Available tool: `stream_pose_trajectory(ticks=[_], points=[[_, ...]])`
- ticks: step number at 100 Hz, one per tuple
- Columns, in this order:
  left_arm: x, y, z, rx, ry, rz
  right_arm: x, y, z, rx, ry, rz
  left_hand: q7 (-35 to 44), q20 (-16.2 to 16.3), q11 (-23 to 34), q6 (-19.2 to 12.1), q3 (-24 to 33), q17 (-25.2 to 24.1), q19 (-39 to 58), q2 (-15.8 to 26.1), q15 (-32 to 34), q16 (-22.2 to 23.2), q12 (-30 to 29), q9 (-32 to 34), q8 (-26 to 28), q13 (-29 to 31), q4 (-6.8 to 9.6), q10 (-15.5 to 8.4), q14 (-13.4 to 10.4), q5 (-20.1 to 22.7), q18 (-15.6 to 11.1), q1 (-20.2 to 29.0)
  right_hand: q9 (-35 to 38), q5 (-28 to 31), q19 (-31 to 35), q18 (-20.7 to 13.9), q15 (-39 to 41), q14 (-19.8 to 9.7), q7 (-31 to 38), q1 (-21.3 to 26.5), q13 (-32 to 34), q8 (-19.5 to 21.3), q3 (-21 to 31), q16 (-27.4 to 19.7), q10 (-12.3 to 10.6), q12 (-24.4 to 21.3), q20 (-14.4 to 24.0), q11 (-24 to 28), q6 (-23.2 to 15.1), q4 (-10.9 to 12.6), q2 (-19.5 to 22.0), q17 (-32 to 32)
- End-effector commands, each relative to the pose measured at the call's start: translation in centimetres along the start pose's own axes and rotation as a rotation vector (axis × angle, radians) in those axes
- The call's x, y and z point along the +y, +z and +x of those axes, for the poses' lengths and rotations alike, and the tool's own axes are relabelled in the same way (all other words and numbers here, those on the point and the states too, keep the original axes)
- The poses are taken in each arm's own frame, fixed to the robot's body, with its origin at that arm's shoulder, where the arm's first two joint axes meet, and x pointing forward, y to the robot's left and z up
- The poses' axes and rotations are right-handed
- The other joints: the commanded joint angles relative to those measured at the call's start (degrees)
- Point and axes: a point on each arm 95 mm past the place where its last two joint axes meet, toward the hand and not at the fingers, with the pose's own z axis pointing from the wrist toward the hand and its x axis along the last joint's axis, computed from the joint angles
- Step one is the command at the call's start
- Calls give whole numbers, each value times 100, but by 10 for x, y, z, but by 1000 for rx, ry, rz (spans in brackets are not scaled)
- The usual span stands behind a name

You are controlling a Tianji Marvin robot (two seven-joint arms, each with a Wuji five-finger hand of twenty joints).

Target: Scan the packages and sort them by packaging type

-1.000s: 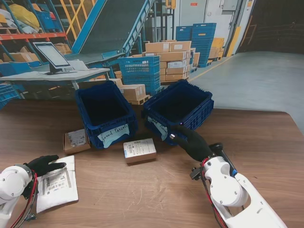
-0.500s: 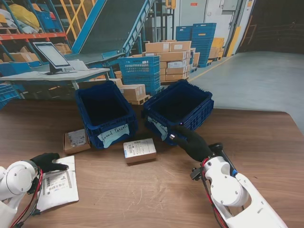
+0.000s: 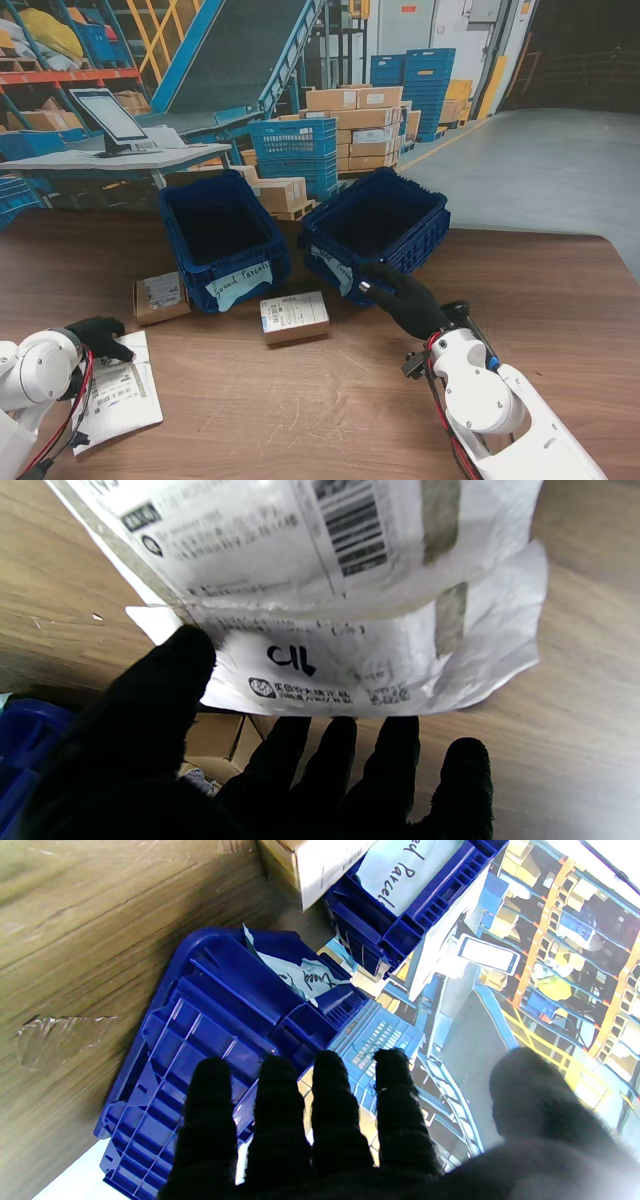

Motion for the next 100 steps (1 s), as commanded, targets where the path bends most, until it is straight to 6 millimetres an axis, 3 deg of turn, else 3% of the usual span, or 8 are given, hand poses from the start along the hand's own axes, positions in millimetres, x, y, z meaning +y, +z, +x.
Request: stream_pose_trajectory(ticks=[1, 27, 45, 68, 83, 100], points=[[28, 4, 1, -2, -3, -79, -4, -2, 1, -3, 6, 15, 827, 25, 1305, -332, 365, 40, 319, -211, 696, 436, 569, 844, 487, 552, -79, -377, -205, 618, 205, -59, 29, 104, -3, -3, -25, 2, -41, 31, -46, 22, 49, 140, 72, 47, 76, 43, -88, 8, -111, -14], [26, 2, 3, -12, -17, -86, -4, -2, 0, -4, 5, 17, 980, -16, 1507, -398, 262, 20, 523, -16, 730, 610, 560, 853, 651, 652, -68, -420, -230, 641, 183, -4, 27, 104, -7, -13, -25, 0, -41, 25, -46, 23, 49, 140, 67, 47, 76, 41, -90, 8, -101, -18], [14, -11, 3, -21, -17, -87, -5, -1, 1, 0, 7, 16, 274, -185, 924, -284, -509, -150, 450, 481, 355, 302, -63, 136, 4, 202, -53, -313, -190, 142, 139, -29, 30, 103, -9, -10, -24, 0, -43, 27, -44, 24, 48, 141, 84, 48, 78, 41, -87, 8, -101, -21], [2, -30, 0, -64, 28, -82, -5, 0, 3, 10, 10, 12, -124, -239, 389, -82, -1160, -307, 155, 809, -41, -127, -431, -448, -354, -393, -51, -197, -96, -385, 134, -229, 34, 99, -14, -8, -26, 3, -46, 22, -46, 24, 47, 140, 71, 49, 78, 40, -85, 7, -104, -27], [4, -36, -2, -107, 59, -104, -3, -1, 4, 10, 10, 3, -331, -284, 55, 195, -1517, -457, -92, 943, -232, -373, -602, -889, -521, -831, -68, -52, -20, -887, 139, -507, 34, 102, -20, -5, -31, -1, -45, 24, -56, 24, 49, 139, 77, 48, 78, 35, -93, 7, -116, -36], [13, -35, -5, -115, 74, -166, -1, -2, 5, 6, 12, -5, -393, -294, -225, 386, -1755, -530, -265, 978, -302, -498, -688, -1151, -610, -1079, -95, 57, 31, -1133, 158, -627, 36, 106, -23, -3, -37, 6, -46, 24, -67, 25, 52, 138, 81, 48, 79, 29, -88, 8, -125, -36]])
